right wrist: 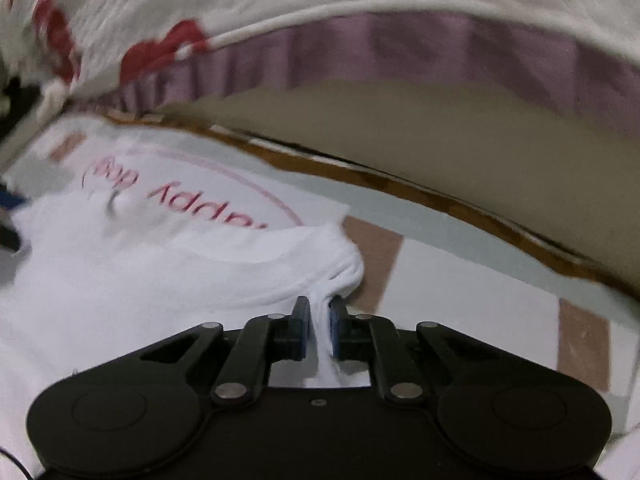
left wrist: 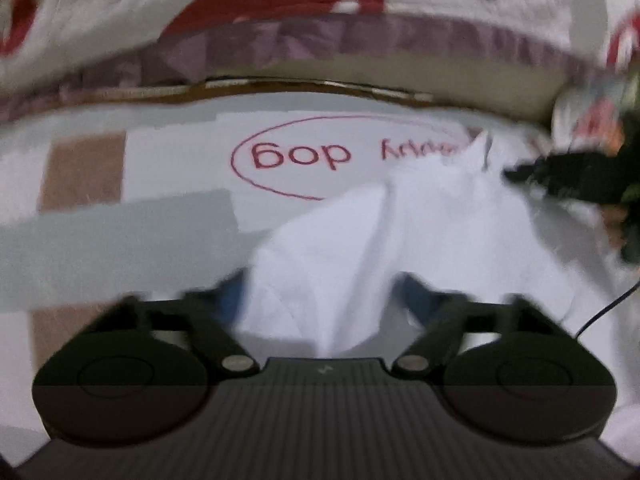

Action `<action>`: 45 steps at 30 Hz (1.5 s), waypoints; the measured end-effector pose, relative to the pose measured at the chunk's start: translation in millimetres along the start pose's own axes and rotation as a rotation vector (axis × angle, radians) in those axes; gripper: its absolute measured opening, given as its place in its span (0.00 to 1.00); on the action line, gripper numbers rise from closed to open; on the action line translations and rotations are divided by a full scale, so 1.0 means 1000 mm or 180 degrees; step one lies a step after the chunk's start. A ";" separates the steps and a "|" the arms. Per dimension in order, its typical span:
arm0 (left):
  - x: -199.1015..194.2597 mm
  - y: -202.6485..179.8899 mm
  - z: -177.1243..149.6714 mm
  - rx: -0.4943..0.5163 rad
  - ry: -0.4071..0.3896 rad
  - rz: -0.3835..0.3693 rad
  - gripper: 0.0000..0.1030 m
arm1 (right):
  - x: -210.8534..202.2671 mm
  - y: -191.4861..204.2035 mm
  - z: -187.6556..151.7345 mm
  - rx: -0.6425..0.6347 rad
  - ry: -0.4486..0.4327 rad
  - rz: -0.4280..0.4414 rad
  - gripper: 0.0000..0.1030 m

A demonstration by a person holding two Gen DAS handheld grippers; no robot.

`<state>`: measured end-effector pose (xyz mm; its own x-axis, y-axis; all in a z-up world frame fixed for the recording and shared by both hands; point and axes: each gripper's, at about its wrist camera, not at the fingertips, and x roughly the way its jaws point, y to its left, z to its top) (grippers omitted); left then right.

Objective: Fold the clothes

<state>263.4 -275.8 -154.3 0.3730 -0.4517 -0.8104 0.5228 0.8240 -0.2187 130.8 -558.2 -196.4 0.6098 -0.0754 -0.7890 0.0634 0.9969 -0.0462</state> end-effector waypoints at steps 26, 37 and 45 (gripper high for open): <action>0.042 -0.037 0.047 0.0791 -0.0394 0.0976 0.09 | -0.011 -0.018 -0.015 0.0231 -0.0611 -0.1163 0.09; 0.032 -0.009 0.057 0.0335 -0.0409 0.1203 0.38 | 0.008 -0.034 -0.013 0.0051 -0.0312 -0.1481 0.24; 0.022 -0.064 0.044 0.0966 -0.0663 0.1233 0.37 | -0.089 -0.120 -0.045 0.0936 -0.0737 -0.1490 0.48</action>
<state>271.7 -353.9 -134.5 0.7107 -0.2179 -0.6689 0.5033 0.8218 0.2670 33.2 -669.9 -148.2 0.6185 -0.5409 -0.5700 0.5627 0.8112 -0.1592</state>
